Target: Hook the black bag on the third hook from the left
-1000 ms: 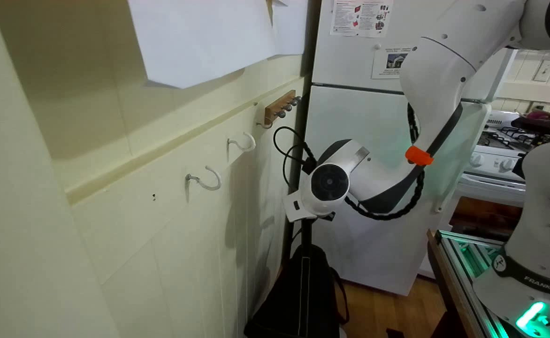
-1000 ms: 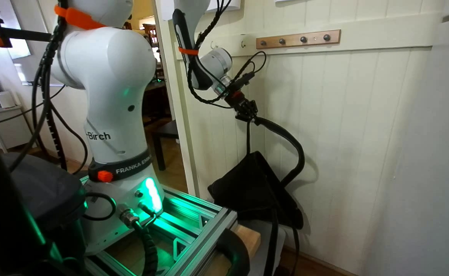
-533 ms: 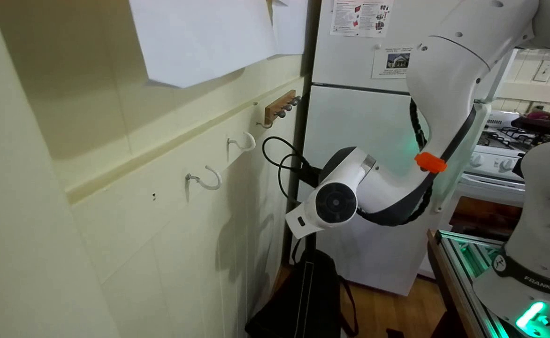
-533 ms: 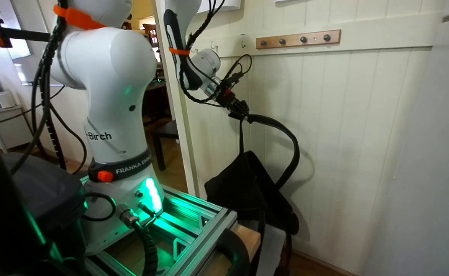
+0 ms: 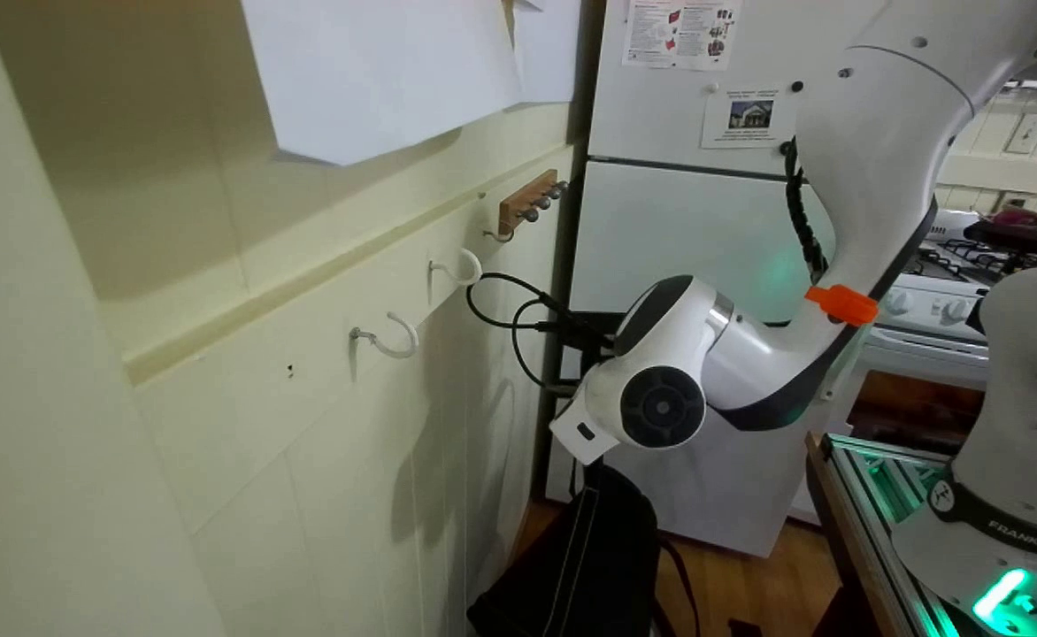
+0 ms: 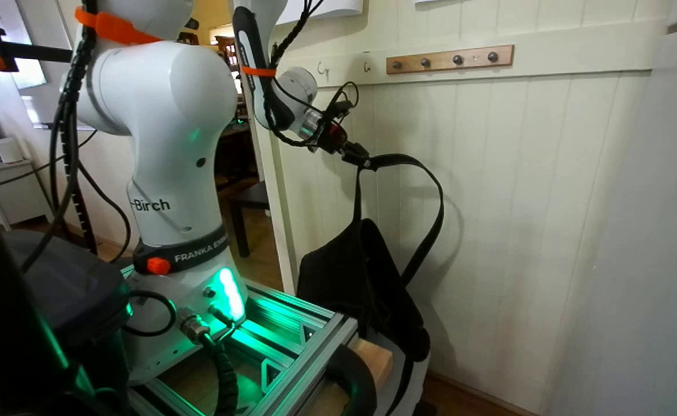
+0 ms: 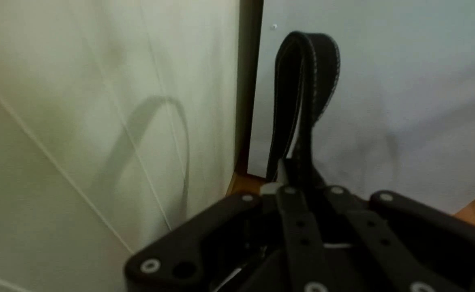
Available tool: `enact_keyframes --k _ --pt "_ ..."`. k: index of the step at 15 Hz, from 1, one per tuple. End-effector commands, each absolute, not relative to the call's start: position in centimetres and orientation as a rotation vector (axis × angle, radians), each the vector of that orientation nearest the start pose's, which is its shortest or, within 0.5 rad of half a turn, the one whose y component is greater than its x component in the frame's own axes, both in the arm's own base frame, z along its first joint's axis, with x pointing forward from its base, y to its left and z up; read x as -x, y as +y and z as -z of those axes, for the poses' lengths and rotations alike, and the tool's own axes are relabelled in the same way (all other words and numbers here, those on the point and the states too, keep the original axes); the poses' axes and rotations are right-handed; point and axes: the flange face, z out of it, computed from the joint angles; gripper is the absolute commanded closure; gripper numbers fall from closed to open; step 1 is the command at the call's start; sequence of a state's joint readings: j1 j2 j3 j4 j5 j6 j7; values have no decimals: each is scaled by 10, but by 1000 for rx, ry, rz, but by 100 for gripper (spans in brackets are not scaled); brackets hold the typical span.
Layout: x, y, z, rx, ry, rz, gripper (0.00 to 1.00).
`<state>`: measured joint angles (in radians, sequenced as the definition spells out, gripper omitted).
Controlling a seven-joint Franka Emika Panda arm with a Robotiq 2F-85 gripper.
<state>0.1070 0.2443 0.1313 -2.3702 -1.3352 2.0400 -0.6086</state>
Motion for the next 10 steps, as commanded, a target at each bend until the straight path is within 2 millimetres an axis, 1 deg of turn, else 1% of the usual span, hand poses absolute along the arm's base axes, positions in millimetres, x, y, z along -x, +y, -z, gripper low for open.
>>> enact_keyframes --k 1,6,8,10 --pt "-467 70 -242 -1098 1824 799 98" --pt "-467 84 -260 -860 1898 846 98" --pt "-470 88 -268 -816 1898 861 98" --pt "-473 91 -276 -807 1880 879 98"
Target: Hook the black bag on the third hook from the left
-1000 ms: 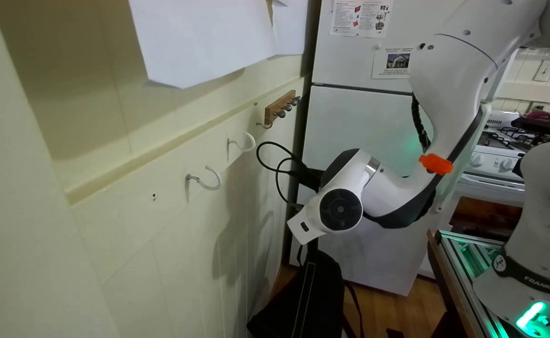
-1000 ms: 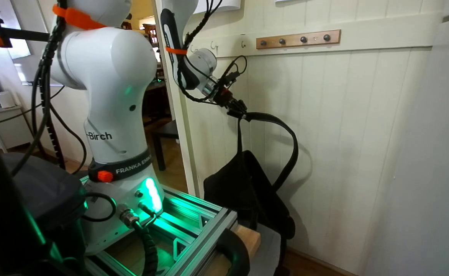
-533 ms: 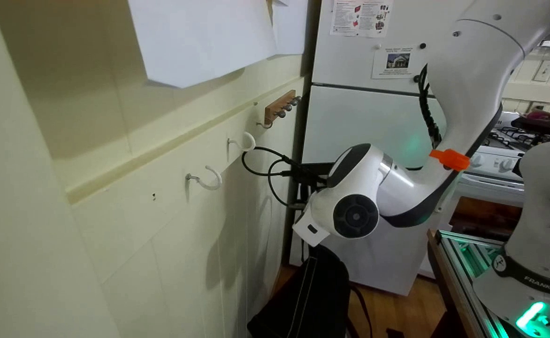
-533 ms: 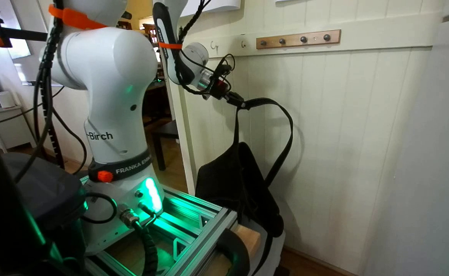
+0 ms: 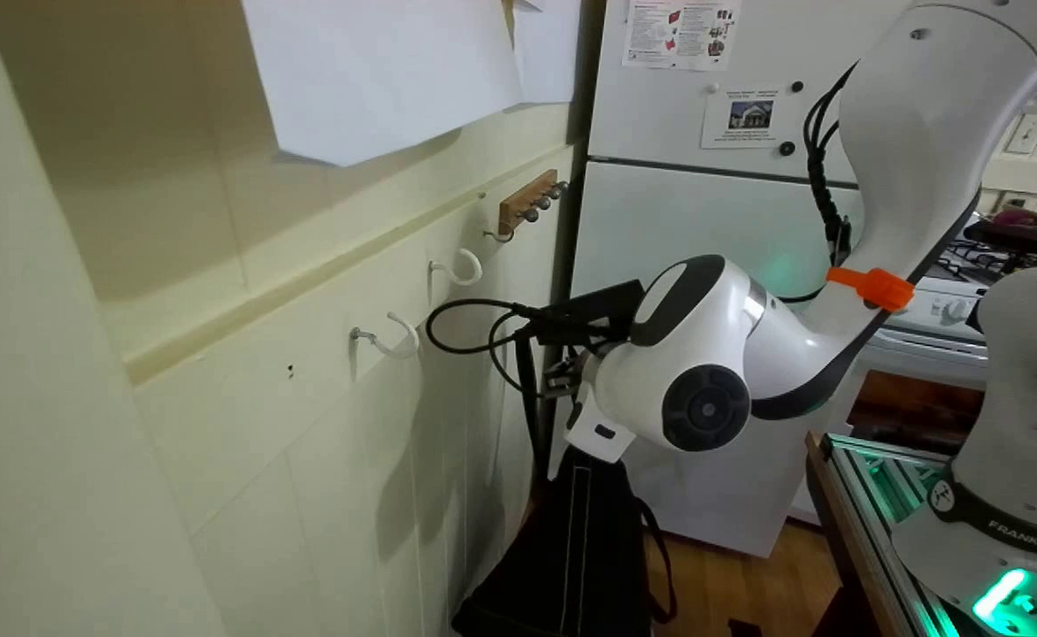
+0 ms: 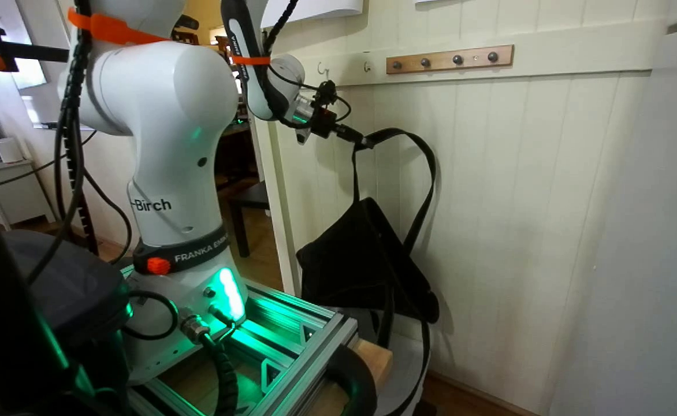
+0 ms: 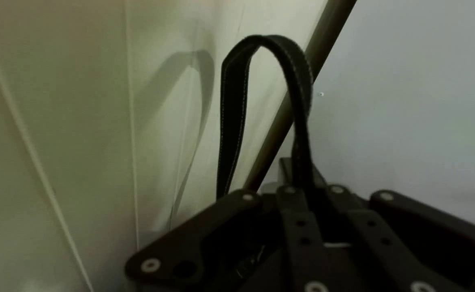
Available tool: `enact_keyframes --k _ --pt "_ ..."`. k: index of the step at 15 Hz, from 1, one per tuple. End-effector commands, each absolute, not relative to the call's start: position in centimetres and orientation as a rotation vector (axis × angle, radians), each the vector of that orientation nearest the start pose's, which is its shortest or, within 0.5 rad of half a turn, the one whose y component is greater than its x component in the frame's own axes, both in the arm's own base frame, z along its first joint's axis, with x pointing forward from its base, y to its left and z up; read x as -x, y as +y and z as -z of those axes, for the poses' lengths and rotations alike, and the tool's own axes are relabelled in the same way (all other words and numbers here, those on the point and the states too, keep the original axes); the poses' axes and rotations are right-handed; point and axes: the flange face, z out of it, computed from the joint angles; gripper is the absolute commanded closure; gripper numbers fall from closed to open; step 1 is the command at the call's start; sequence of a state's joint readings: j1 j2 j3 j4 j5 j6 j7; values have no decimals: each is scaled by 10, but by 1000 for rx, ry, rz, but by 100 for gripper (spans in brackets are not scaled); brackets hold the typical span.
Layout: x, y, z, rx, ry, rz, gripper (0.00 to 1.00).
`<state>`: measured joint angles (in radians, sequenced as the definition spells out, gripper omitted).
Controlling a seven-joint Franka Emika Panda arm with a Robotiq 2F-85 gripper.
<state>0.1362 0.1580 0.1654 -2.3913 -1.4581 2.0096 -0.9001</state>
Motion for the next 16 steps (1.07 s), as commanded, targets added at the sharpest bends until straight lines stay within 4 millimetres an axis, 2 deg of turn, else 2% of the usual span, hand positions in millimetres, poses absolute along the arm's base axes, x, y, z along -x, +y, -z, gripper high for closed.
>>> enact_keyframes --k 1,7,11,12,13,16 --pt "-474 92 -280 -815 1866 886 98" --pt "-485 98 -284 -974 1740 856 98" --pt "-500 100 -291 -1088 1652 814 98" --pt "-488 92 -277 -1041 1717 822 98" --pt "-489 92 -276 -1045 1716 821 94" --pt "-487 92 -267 -1038 1730 835 94"
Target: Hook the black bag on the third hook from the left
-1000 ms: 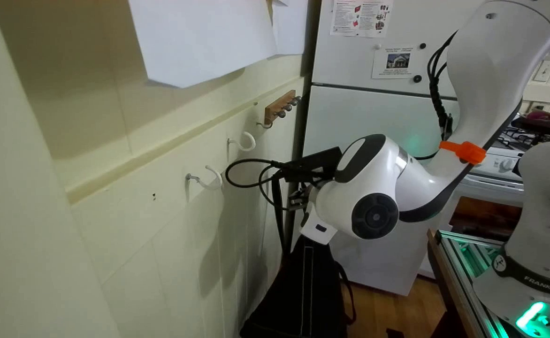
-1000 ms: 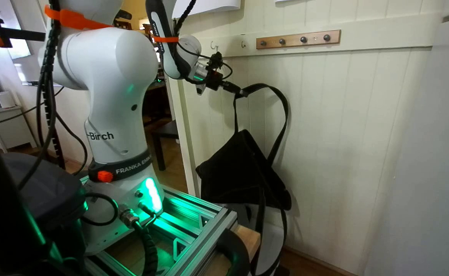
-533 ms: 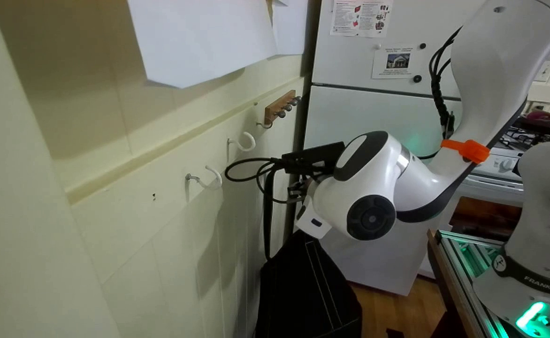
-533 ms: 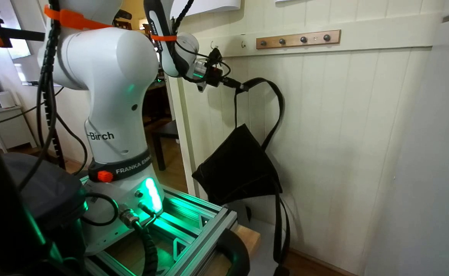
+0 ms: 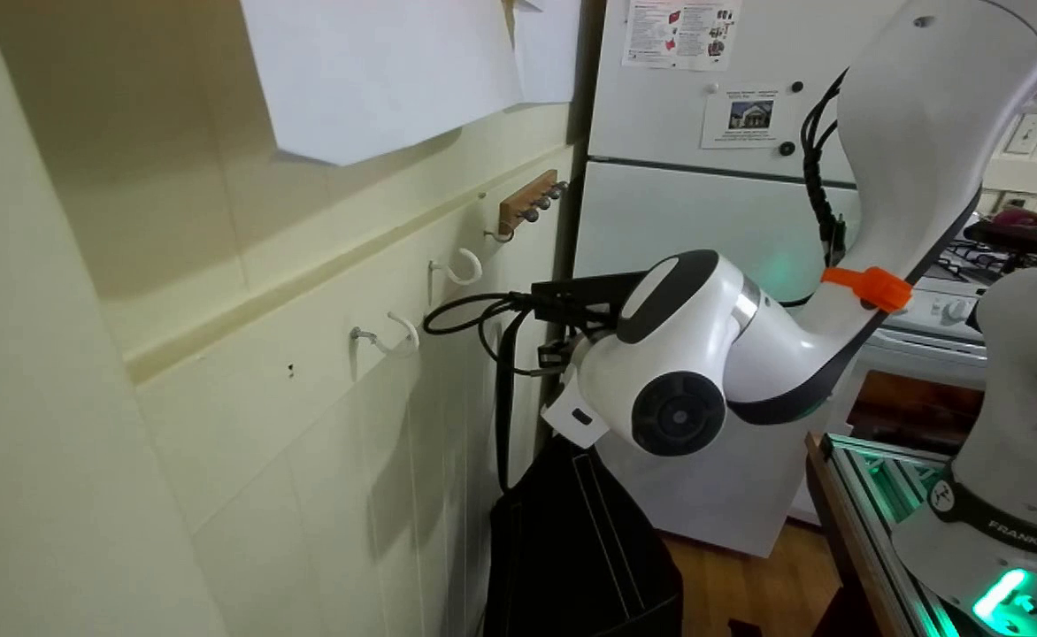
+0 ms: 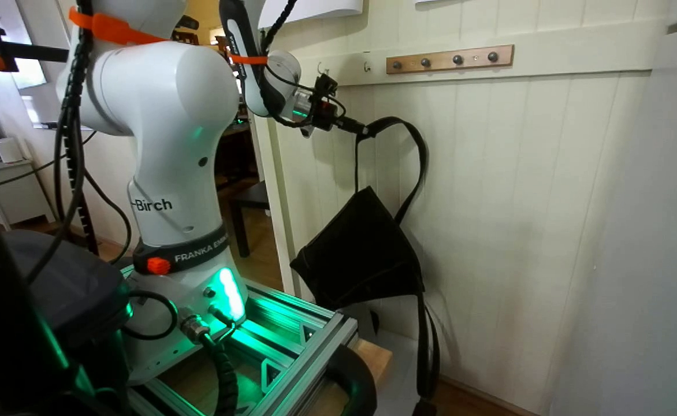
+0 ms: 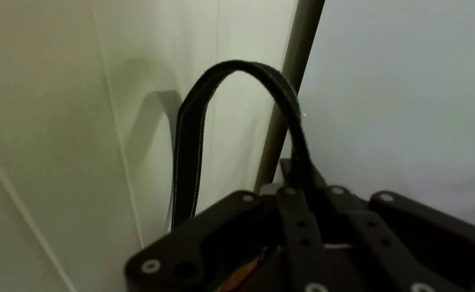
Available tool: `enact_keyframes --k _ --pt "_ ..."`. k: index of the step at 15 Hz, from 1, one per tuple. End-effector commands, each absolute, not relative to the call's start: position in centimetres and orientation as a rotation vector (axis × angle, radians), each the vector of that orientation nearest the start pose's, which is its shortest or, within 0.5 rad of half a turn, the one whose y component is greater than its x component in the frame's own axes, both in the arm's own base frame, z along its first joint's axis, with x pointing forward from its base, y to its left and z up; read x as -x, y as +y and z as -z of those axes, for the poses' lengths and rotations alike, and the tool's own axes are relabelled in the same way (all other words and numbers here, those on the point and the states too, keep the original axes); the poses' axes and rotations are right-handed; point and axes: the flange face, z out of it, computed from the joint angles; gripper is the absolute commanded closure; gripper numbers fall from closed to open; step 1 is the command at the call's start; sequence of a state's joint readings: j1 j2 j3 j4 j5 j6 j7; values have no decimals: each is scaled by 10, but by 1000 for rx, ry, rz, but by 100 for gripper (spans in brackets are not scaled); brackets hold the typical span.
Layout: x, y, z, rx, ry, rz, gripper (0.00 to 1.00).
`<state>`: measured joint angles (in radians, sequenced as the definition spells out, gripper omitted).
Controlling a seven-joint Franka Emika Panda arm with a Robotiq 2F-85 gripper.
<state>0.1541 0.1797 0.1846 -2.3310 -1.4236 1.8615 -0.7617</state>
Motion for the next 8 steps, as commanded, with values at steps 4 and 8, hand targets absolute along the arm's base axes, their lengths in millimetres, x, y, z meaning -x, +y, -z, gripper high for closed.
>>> enact_keyframes --k 4,8 --pt "-487 92 -266 -1038 1731 836 94" --pt "-487 112 -272 -950 1744 810 98"
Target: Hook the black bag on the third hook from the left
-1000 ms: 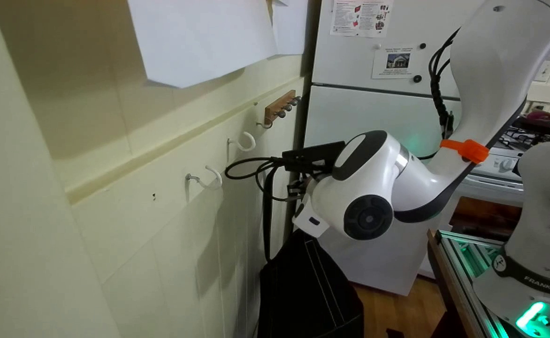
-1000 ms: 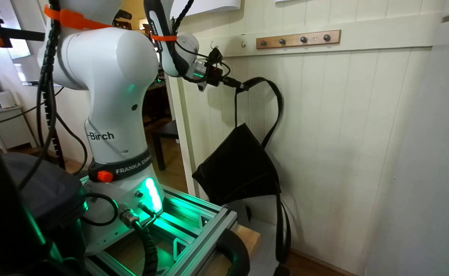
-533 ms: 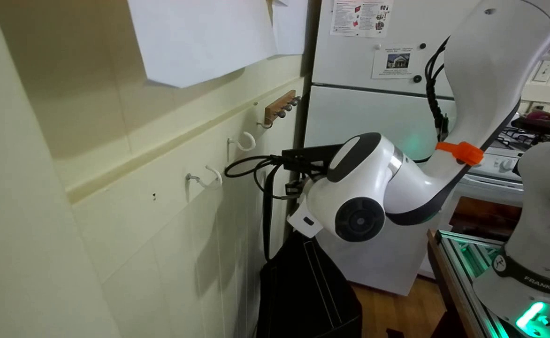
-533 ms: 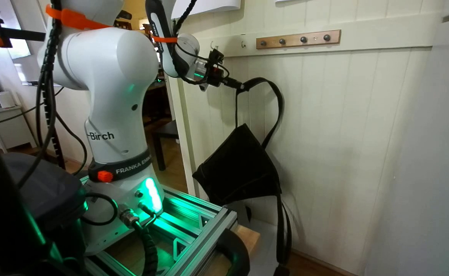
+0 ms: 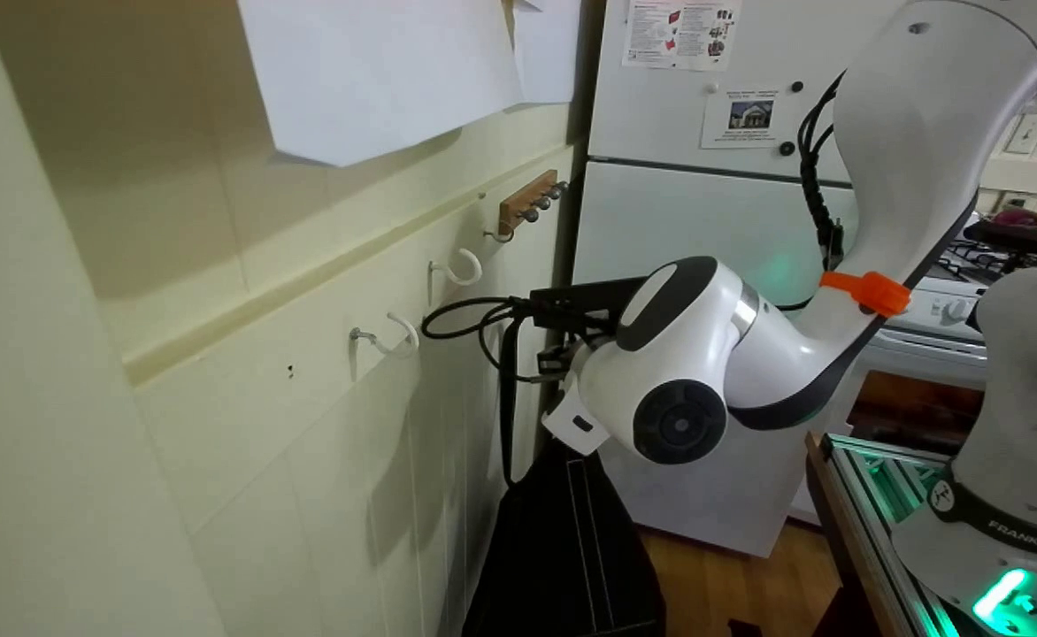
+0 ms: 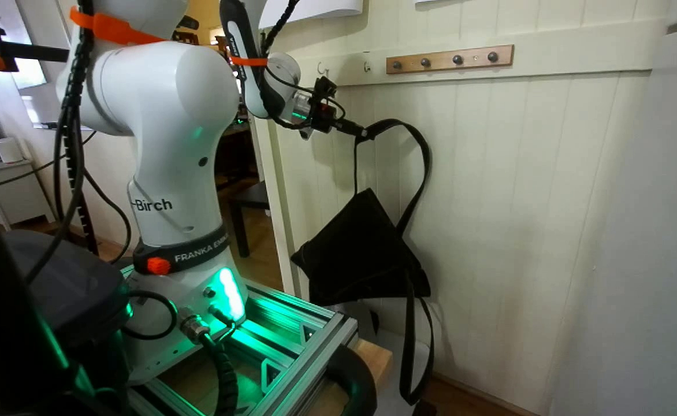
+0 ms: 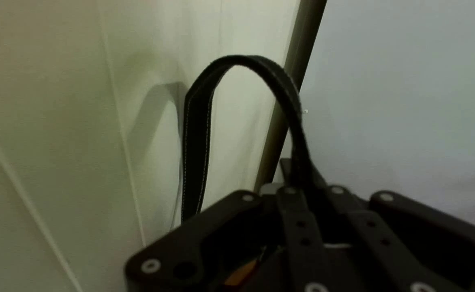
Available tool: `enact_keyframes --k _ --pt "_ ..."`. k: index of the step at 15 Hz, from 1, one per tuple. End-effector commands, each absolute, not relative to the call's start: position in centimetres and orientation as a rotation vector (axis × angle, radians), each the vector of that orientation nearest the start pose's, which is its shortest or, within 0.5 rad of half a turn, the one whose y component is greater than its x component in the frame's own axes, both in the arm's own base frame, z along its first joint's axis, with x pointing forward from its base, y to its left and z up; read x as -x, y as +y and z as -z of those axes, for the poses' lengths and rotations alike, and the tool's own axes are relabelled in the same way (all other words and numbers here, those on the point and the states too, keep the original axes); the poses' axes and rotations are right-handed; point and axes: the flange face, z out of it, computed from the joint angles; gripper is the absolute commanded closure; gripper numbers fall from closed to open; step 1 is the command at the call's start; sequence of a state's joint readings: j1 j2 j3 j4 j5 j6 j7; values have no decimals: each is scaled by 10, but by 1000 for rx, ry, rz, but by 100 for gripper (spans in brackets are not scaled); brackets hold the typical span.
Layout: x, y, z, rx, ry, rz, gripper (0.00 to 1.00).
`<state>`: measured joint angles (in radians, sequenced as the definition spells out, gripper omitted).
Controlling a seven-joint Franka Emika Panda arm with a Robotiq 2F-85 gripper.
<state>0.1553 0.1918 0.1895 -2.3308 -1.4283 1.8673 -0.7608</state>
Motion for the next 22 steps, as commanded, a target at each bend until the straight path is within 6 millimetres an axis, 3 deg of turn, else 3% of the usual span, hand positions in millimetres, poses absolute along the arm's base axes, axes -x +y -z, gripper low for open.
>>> enact_keyframes --k 1,5,11,12,13,16,17,22 --pt "-488 117 -274 -928 1744 805 98" --pt "-484 147 -289 -885 1708 845 98" --pt "-479 171 -313 -952 1558 936 98" --pt "-479 164 -299 -937 1609 898 98" --pt "-479 167 -299 -937 1608 896 94" --pt "-478 165 -292 -934 1617 904 94" --pt "-478 164 -290 -934 1618 907 98" --pt "-472 165 -303 -996 1558 937 98"
